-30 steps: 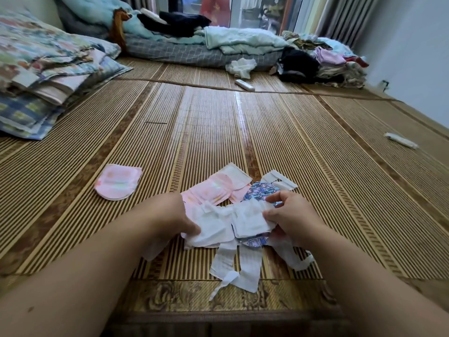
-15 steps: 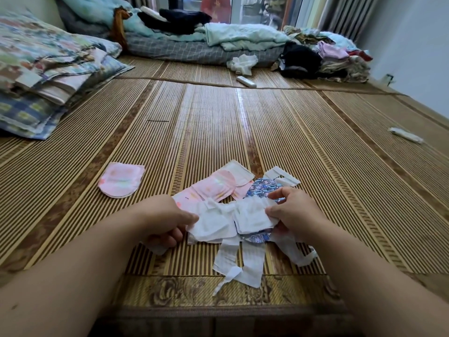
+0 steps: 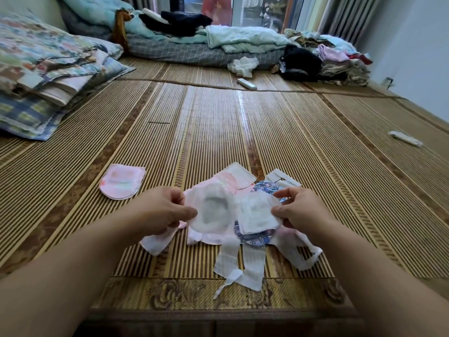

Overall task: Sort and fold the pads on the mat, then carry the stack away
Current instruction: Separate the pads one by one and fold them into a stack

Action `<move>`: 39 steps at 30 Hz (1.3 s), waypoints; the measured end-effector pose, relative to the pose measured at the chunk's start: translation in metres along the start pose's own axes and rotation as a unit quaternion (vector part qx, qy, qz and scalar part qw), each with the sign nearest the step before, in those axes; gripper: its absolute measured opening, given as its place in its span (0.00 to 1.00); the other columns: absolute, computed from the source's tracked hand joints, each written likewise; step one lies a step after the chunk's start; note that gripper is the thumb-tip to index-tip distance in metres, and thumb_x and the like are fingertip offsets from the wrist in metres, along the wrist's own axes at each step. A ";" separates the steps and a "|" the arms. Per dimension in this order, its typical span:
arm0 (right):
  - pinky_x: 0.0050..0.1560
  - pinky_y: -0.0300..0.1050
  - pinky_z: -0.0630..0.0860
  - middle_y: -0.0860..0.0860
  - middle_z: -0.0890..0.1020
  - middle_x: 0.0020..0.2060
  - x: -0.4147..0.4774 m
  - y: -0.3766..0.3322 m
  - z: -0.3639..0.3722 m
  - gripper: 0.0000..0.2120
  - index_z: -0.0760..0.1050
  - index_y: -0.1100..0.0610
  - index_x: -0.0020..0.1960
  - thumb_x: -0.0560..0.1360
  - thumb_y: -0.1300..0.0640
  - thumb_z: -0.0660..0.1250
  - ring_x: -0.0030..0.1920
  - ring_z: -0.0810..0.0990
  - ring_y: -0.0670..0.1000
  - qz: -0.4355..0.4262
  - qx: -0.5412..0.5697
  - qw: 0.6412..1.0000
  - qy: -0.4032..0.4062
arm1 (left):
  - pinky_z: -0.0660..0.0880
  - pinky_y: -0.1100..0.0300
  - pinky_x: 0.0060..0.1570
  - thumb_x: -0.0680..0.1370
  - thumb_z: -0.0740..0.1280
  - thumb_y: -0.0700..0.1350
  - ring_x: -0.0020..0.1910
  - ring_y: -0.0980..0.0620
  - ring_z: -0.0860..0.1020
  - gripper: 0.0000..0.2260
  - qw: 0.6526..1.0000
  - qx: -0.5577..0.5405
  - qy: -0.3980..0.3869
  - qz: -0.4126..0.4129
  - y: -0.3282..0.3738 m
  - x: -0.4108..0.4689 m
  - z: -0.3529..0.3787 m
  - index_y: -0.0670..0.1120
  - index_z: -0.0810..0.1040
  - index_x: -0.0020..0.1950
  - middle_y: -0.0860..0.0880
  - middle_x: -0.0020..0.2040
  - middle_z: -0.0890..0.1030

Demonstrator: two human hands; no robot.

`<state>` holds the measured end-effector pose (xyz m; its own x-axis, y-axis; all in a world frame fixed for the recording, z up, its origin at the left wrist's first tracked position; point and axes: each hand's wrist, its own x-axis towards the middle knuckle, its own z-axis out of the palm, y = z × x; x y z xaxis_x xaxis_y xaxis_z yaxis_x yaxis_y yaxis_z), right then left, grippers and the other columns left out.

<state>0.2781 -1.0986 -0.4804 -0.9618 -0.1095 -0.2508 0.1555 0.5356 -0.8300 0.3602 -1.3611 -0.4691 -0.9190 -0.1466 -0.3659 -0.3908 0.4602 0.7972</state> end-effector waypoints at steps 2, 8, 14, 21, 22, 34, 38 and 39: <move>0.39 0.49 0.81 0.55 0.82 0.40 -0.002 -0.006 -0.003 0.12 0.78 0.56 0.50 0.71 0.68 0.71 0.37 0.81 0.52 -0.014 0.031 0.999 0.004 | 0.69 0.63 0.23 0.71 0.73 0.44 0.25 0.57 0.72 0.08 0.999 -0.036 0.023 0.031 0.003 -0.003 -0.003 0.45 0.75 0.37 0.53 0.26 0.75; 0.44 0.51 0.81 0.57 0.85 0.41 -0.017 -0.037 0.003 0.06 0.79 0.60 0.44 0.71 0.69 0.69 0.41 0.84 0.56 -0.044 0.180 0.983 -0.008 | 0.72 0.62 0.31 0.72 0.71 0.42 0.31 0.60 0.78 0.03 0.986 -0.145 0.036 0.080 0.014 -0.007 -0.004 0.47 0.79 0.44 0.55 0.33 0.82; 0.36 0.43 0.82 0.55 0.86 0.40 -0.037 -0.066 0.038 0.05 0.79 0.60 0.47 0.72 0.67 0.69 0.40 0.86 0.53 -0.064 0.258 0.962 -0.064 | 0.76 0.63 0.32 0.73 0.70 0.39 0.38 0.51 0.84 0.08 0.971 -0.225 0.024 0.078 0.031 -0.007 0.017 0.45 0.78 0.52 0.45 0.42 0.84; 0.44 0.50 0.83 0.59 0.86 0.42 -0.043 -0.075 0.063 0.05 0.80 0.59 0.44 0.73 0.66 0.68 0.43 0.86 0.55 -0.076 0.274 0.957 -0.052 | 0.81 0.53 0.36 0.74 0.69 0.47 0.34 0.54 0.82 0.05 0.965 -0.062 0.165 0.194 0.038 -0.009 0.036 0.49 0.83 0.47 0.50 0.34 0.84; 0.42 0.48 0.83 0.58 0.86 0.42 -0.042 -0.075 0.063 0.04 0.80 0.58 0.44 0.73 0.66 0.68 0.43 0.86 0.54 -0.077 0.276 0.957 -0.050 | 0.79 0.54 0.33 0.74 0.68 0.48 0.32 0.54 0.81 0.05 0.961 -0.045 0.170 0.213 0.039 -0.010 0.037 0.50 0.84 0.46 0.51 0.32 0.83; 0.25 0.39 0.77 0.59 0.82 0.33 -0.038 -0.074 0.059 0.06 0.78 0.61 0.43 0.74 0.69 0.65 0.27 0.81 0.50 -0.027 0.328 0.943 -0.051 | 0.67 0.71 0.39 0.74 0.67 0.51 0.40 0.58 0.74 0.07 0.917 0.099 0.175 0.344 0.032 -0.015 0.054 0.53 0.84 0.45 0.56 0.37 0.78; 0.27 0.44 0.79 0.59 0.84 0.37 -0.032 -0.075 0.046 0.06 0.79 0.62 0.46 0.74 0.68 0.64 0.32 0.83 0.53 -0.057 0.335 0.937 -0.085 | 0.76 0.64 0.46 0.66 0.69 0.60 0.48 0.56 0.78 0.19 0.947 -0.115 0.193 0.230 0.027 -0.010 0.043 0.55 0.76 0.54 0.50 0.51 0.78; 0.27 0.44 0.79 0.58 0.84 0.36 -0.031 -0.077 0.043 0.07 0.80 0.61 0.45 0.74 0.68 0.64 0.33 0.83 0.53 -0.065 0.350 0.929 -0.100 | 0.78 0.57 0.49 0.66 0.68 0.61 0.52 0.51 0.78 0.26 0.952 -0.189 0.164 0.178 0.026 -0.009 0.038 0.52 0.73 0.60 0.47 0.57 0.77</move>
<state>0.3062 -1.1726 -0.4304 -0.9322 -0.3267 -0.1558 0.2173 -0.1609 -0.9628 0.3603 -1.3150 -0.4635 -0.9394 -0.3334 0.0793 0.0142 0.1933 0.9810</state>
